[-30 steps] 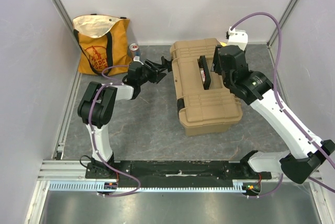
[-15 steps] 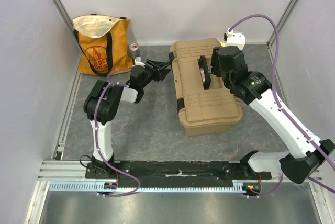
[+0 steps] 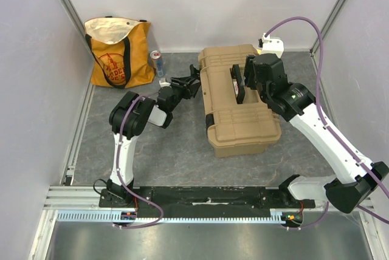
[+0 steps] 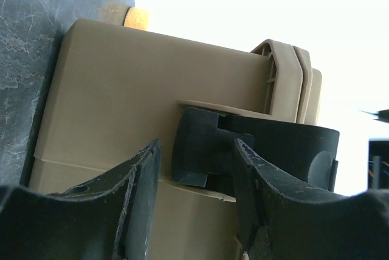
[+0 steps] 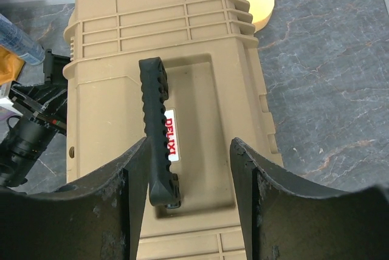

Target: Pack the tool kit

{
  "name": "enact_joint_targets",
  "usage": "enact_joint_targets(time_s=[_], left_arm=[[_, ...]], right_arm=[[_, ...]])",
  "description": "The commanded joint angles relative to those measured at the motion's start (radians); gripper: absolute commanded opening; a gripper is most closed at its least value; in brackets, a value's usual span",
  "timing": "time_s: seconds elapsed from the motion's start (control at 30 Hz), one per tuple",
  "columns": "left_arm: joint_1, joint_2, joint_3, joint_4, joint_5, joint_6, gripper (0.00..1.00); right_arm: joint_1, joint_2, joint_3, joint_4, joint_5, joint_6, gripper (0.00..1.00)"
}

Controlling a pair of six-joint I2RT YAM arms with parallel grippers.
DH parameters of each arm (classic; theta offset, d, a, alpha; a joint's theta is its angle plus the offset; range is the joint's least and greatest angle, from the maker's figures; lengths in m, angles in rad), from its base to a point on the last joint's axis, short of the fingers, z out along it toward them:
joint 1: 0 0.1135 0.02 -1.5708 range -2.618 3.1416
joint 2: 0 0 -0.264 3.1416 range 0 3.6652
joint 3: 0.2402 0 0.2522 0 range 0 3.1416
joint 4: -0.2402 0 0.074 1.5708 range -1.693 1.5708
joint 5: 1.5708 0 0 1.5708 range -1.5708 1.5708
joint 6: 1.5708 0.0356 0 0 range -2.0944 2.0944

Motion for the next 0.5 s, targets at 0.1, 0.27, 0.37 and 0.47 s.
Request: enact_joint_targets(time_s=[0.1,0.27,0.37,0.47], left_arm=[[-0.050,0.045,0.019,0.261,-0.062,-0.117,0.56],[-0.053,0.026,0.012,0.309,-0.072,-0.162,0.54],[-0.055,0.019,0.013,0.329,-0.068,-0.194,0.52],[-0.053,0.003,0.010,0.342,-0.066,-0.206,0.46]], right_arm=[[-0.002,-0.006,0.007,0.041,-0.013,-0.012,0.61],[-0.002,-0.003,0.007,0.041,-0.010,-0.015,0.61],[-0.001,0.000,0.010,0.041,-0.010,-0.015,0.61],[-0.001,0.003,0.013,0.041,-0.016,-0.014,0.61]])
